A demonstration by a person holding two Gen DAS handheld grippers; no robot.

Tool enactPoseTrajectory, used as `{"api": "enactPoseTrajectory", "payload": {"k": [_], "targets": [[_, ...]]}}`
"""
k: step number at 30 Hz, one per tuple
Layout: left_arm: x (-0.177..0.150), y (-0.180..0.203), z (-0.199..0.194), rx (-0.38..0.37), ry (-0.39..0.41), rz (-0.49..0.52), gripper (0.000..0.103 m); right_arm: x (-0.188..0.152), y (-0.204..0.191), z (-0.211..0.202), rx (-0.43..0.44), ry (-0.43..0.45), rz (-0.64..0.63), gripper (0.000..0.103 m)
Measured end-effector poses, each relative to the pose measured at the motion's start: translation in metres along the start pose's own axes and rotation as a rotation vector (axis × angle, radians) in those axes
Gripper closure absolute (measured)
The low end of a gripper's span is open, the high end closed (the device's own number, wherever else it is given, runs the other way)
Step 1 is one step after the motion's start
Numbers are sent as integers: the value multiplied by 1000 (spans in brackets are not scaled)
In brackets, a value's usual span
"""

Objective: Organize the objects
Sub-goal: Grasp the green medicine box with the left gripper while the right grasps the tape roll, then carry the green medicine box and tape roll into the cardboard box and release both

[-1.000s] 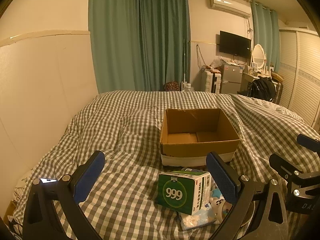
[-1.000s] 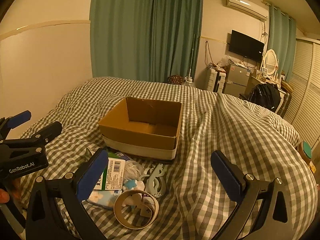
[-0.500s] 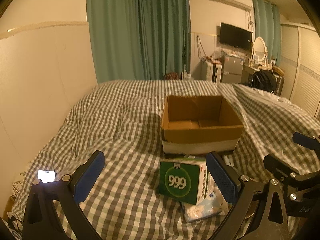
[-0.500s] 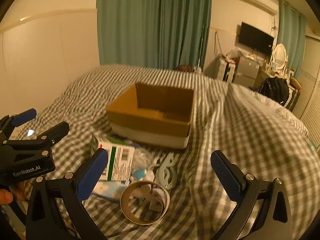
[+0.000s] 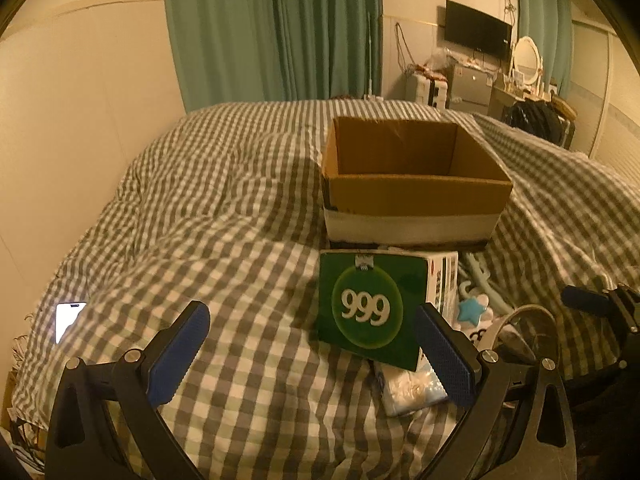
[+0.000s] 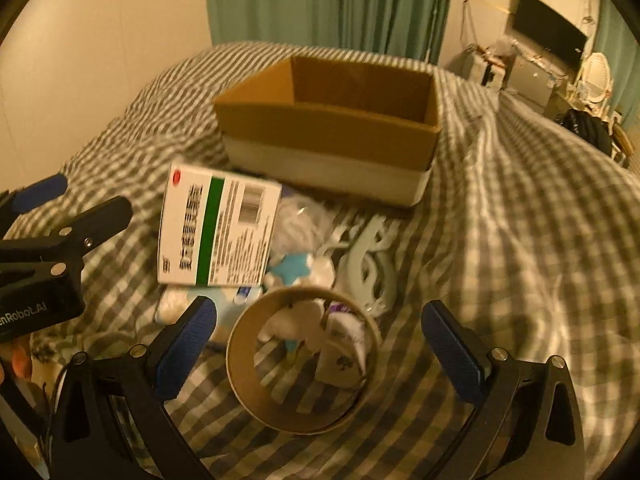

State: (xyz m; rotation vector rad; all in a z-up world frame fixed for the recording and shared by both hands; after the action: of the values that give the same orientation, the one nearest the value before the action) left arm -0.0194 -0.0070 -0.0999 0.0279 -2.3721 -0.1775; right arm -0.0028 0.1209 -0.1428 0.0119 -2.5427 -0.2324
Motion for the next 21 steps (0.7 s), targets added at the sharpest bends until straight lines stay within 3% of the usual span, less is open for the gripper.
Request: {"api": "enactPoseTrajectory", "payload": {"k": [5, 6, 7, 9, 13, 21], "targets": [[-8, 4, 15, -7, -54, 18, 0, -9, -8, 21, 20, -83, -20, 1], [-10, 5, 18, -11, -65, 23, 0, -10, -8, 23, 22, -96, -24, 4], [-12, 5, 21, -15, -75, 26, 0, -11, -8, 26, 21, -109, -21, 14], [-15, 7, 25, -29, -97, 37, 0, -13, -7, 28, 37, -118, -12, 16], [-16, 10, 28, -66, -137, 67, 0, -8, -1, 10, 48, -57, 0, 16], [-2, 16, 34, -151, -154, 119, 0, 4, 33, -26, -54, 36, 22, 16]]}}
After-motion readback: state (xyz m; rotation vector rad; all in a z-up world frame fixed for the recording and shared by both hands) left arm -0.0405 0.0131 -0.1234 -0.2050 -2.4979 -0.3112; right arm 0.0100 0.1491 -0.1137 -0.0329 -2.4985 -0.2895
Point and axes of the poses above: each gripper's, at about its wrist camera, not at the fingertips, and z roughly the way its jaws point, y to its right, x to its top, the point moved 1 cm from there along z, roughly the way its jaws point, and after that the axes turned 15 degrees about -z, right-handed, at the moved point
